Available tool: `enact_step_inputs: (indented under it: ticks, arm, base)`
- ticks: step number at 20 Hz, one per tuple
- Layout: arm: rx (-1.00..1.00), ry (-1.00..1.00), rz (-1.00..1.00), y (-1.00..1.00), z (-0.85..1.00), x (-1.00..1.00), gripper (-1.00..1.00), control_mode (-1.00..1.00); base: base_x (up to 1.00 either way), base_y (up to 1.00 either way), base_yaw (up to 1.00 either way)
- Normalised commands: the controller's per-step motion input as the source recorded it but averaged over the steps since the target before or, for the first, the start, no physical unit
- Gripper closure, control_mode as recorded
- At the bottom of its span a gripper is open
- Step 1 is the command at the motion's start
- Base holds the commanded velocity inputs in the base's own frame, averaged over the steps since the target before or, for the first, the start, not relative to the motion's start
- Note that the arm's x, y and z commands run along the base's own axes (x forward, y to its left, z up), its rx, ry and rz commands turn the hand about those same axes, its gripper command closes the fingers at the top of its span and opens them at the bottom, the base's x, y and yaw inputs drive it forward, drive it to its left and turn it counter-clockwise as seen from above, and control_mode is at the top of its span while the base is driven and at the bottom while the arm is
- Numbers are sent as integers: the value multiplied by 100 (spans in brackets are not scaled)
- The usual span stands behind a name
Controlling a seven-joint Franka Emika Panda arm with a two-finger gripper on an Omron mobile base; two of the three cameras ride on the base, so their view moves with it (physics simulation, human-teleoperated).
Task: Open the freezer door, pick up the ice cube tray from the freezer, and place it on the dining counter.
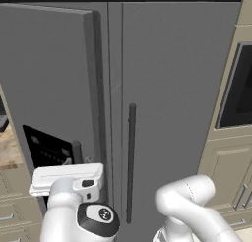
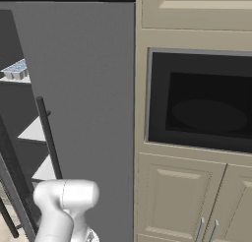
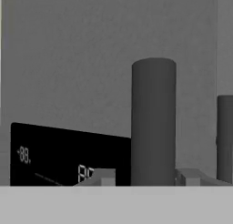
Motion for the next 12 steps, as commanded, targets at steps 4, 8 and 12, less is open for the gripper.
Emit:
enact_step_inputs:
  ticks: [4,8,12]
  arm:
    - [0,1,-5,49,-3,-16,100,-100]
    - [0,1,-5,48,-2,-14,100,-100]
    - [0,1,-5,50,-3,-12,100,-100]
  base:
    - [0,0,0]
    - [0,0,0]
    - [0,0,0]
